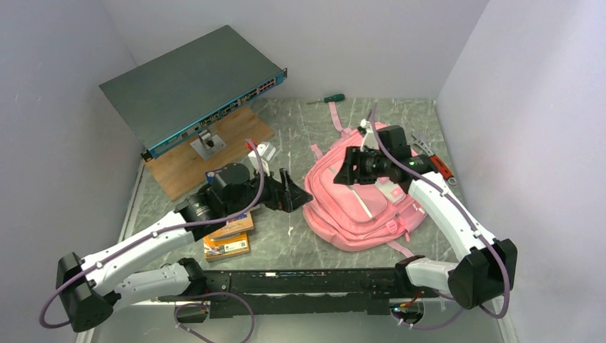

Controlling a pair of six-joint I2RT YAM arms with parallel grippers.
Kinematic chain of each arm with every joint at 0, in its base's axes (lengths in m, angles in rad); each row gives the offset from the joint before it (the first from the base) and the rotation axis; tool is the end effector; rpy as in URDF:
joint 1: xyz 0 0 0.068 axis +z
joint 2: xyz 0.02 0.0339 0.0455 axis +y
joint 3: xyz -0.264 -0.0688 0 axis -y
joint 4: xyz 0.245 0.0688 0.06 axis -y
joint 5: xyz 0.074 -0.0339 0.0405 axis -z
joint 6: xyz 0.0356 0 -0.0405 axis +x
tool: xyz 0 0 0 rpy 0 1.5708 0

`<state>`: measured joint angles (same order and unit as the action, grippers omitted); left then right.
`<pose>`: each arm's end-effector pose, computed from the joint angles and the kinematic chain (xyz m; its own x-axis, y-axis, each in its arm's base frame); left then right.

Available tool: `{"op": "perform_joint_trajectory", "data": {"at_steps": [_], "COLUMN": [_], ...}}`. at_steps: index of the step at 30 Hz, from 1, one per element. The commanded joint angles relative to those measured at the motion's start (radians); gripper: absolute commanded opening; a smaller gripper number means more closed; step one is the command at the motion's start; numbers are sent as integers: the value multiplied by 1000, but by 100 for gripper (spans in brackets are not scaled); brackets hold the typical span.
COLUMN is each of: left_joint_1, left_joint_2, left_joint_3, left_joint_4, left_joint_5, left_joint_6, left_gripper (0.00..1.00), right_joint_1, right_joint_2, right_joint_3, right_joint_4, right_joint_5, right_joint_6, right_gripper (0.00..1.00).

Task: Pack the student bag
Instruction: Place the book in the student bag, then pick up the book from the center of the board.

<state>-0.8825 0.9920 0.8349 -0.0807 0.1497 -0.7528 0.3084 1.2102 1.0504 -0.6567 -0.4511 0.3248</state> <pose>0.1440 -0.1834 0.3297 -0.6943 -0.2201 -0.6852 0.5222 0.5011 -0.6901 0.2343 0.0909 0.3035 -0.8360 0.0351 -0.5476 -0.3069 0.7974 0.5196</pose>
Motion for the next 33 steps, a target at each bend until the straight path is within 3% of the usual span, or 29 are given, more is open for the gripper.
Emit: {"op": "perform_joint_trajectory", "data": {"at_steps": [1, 3, 9, 15, 27, 33], "left_joint_1": [12, 14, 13, 14, 13, 13], "left_joint_2": [-128, -174, -401, -576, -647, -661], "left_joint_3": [55, 97, 74, 50, 61, 62], "left_joint_4": [-191, -307, -432, -503, -587, -596], "left_joint_5": [-132, -218, -438, -515, -552, -556], "left_joint_6": [134, 181, 211, 178, 197, 205], "left_gripper": [100, 100, 100, 100, 100, 100], "right_joint_1": [117, 186, 387, 470, 523, 523], "right_joint_2": [1, 22, 175, 496, 837, 902], "right_joint_3": [-8, -26, -119, 29, 158, 168], "right_joint_4": [117, 200, 735, 858, 1021, 1089], "right_joint_5": [47, 32, 47, 61, -18, -41], "right_joint_6": [42, 107, 513, 677, 854, 908], "right_gripper": [63, 68, 79, 89, 85, 68]}}
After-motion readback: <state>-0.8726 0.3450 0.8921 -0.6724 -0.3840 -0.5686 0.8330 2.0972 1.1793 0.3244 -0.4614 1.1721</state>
